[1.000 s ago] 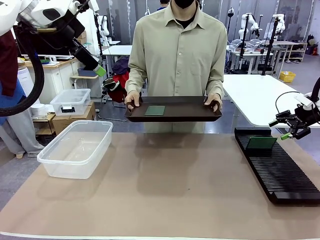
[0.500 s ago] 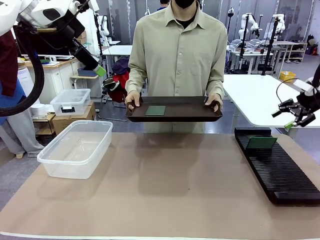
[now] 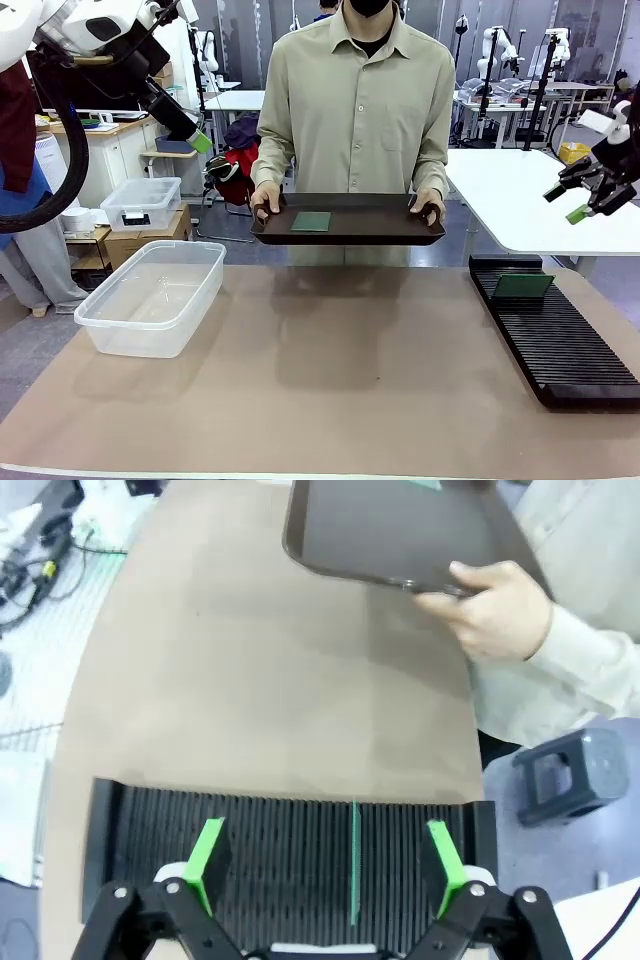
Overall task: Sort PCBs into racks and boxes based on the side picked up.
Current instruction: Pick up the Blank PCB handed by the Human.
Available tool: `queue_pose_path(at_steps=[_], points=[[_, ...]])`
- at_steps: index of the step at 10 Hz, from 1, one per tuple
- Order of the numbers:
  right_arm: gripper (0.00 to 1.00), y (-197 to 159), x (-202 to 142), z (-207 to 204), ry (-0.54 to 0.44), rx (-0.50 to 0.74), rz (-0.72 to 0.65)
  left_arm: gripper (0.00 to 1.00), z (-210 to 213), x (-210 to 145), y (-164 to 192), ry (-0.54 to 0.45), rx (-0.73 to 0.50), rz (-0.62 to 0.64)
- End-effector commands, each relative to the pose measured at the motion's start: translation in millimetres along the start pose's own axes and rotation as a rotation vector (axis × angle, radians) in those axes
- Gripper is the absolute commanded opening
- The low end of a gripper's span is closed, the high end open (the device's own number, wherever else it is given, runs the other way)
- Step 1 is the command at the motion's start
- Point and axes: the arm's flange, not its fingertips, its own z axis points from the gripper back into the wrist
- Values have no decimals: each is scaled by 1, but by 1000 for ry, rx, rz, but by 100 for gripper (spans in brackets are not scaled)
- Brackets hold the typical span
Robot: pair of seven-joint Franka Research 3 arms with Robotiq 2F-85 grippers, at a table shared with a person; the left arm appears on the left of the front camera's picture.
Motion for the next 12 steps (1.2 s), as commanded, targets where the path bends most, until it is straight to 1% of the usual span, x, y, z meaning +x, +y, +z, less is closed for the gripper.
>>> queue_pose_path(at_steps=[1,2,3,4,5,6,10,12], points=[[100,23,22,4,3,-119,-157,100,-1,-2,0,3,-1,2],[100,26,33,13,-34,-152,-216,100,-1,-2,0,3,-1,2],[100,30,43,16,-47,-210,-273,100,-1,-2,0,3,-1,2],[100,35,51,19,-87,-224,-300,100,-1,-2,0,3,-1,2],[100,41,58,23,-57,-260,-266,100,-1,-2,0,3,-1,2],[100,28,45,33,-49,-169,-260,100,-1,-2,0,3,-1,2],[100,28,45,33,-49,-169,-260,100,-1,-2,0,3,-1,2],[100,29,47,34,-56,-223,-319,100,-1,-2,0,3,-1,2]])
